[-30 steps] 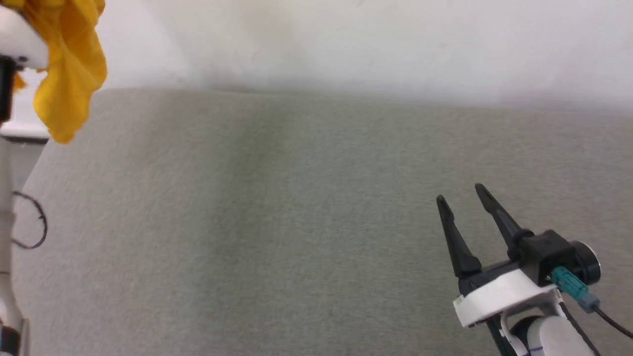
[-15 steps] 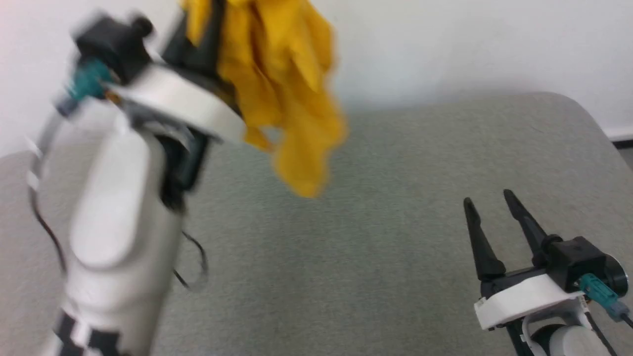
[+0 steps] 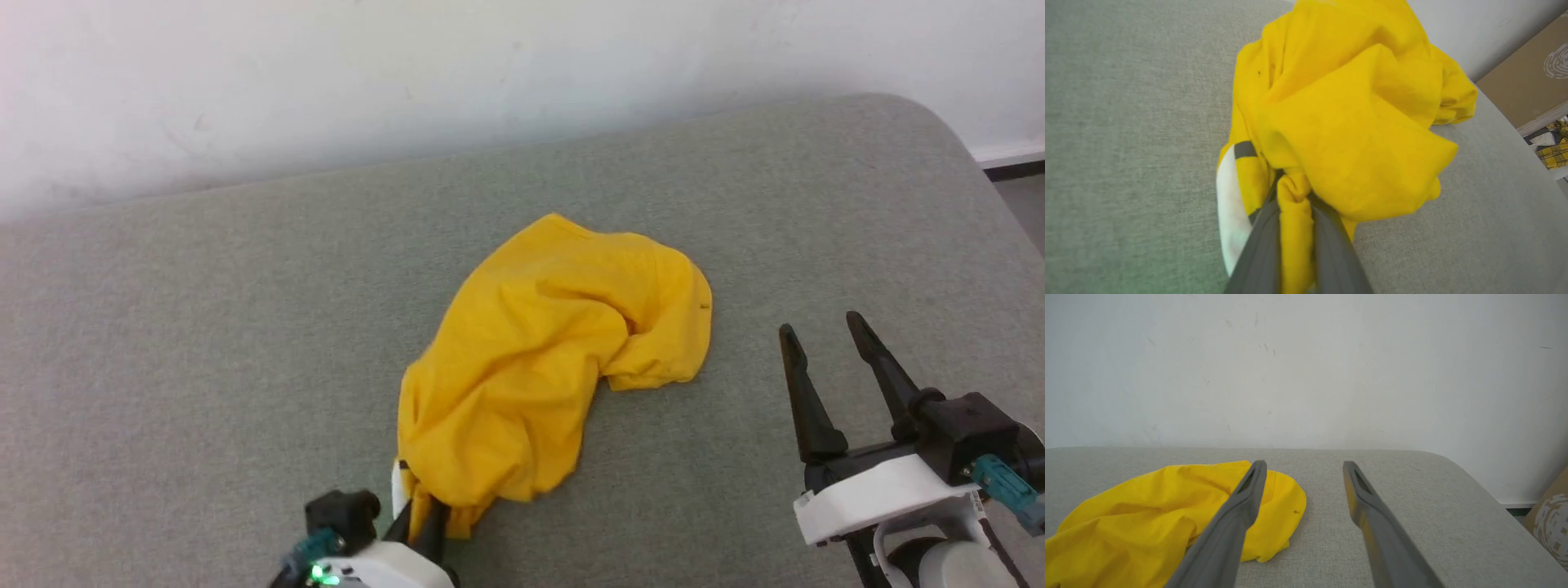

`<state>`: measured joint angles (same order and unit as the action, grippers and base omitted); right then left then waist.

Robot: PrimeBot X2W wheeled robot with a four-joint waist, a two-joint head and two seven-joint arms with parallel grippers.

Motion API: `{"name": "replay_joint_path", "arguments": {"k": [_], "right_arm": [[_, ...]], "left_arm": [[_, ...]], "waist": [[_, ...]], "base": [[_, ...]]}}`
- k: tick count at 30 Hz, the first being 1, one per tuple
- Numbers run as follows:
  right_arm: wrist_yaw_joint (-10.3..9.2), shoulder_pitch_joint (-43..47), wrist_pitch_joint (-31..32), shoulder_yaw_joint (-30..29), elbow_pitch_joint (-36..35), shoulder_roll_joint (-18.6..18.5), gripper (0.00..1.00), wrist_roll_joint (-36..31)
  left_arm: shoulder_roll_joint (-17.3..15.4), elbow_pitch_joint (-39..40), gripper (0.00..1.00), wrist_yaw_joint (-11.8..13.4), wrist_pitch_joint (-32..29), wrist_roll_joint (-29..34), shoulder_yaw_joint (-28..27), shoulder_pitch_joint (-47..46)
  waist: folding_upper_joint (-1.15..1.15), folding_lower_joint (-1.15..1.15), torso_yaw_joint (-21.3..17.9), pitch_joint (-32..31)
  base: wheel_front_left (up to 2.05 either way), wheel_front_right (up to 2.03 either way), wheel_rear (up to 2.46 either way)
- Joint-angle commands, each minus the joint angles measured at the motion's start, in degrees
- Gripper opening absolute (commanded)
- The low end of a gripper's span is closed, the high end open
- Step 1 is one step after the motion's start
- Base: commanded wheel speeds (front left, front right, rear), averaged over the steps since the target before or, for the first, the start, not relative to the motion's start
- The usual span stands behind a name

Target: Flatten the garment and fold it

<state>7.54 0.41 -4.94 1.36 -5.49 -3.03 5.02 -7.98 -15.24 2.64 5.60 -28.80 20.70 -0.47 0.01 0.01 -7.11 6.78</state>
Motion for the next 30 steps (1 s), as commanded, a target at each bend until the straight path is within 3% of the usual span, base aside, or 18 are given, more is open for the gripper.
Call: {"name": "replay_joint_path", "arguments": {"k": [1, 6, 12, 22, 30], "right_arm": [[-0.05, 0.22, 0.22, -0.10, -0.35, 0.14, 1.00, -0.27], [-0.05, 0.80, 0.41, -0.24, -0.17, 0.15, 1.00, -0.30], [-0.05, 1.90, 1.02, -0.10, -0.32, 0.15, 1.00, -0.30], [-0.05, 3.94, 1.94, -0.32, -0.62, 0.15, 1.00, 0.11], [-0.05, 4.19, 4.43, -2.15, 0.80, 0.15, 1.00, 1.16]], "left_arm": [[0.55, -0.44, 1.00, 0.22, 1.01, 0.48, 0.72, 0.48], [2.01, 1.70, 1.00, -0.62, 6.78, 1.59, 1.50, -0.51], [2.35, 8.30, 1.00, -1.49, 9.29, 3.45, -1.93, -1.38], [-0.83, 14.55, 1.00, 2.59, 9.39, 9.58, -11.87, 1.77], [-3.04, 15.23, 1.00, 4.33, 9.39, 10.71, -14.28, 5.41]], "waist": [[-0.01, -0.01, 1.62, -0.11], [-0.01, -0.01, 4.01, -1.82], [-0.01, -0.01, 5.31, -3.87], [-0.01, -0.01, 5.78, -5.79], [-0.01, -0.01, 6.36, -6.17]], "base": [[0.00, 0.00, 0.00], [0.00, 0.00, 0.00], [0.00, 0.00, 0.00], [0.00, 0.00, 0.00], [0.00, 0.00, 0.00]]}}
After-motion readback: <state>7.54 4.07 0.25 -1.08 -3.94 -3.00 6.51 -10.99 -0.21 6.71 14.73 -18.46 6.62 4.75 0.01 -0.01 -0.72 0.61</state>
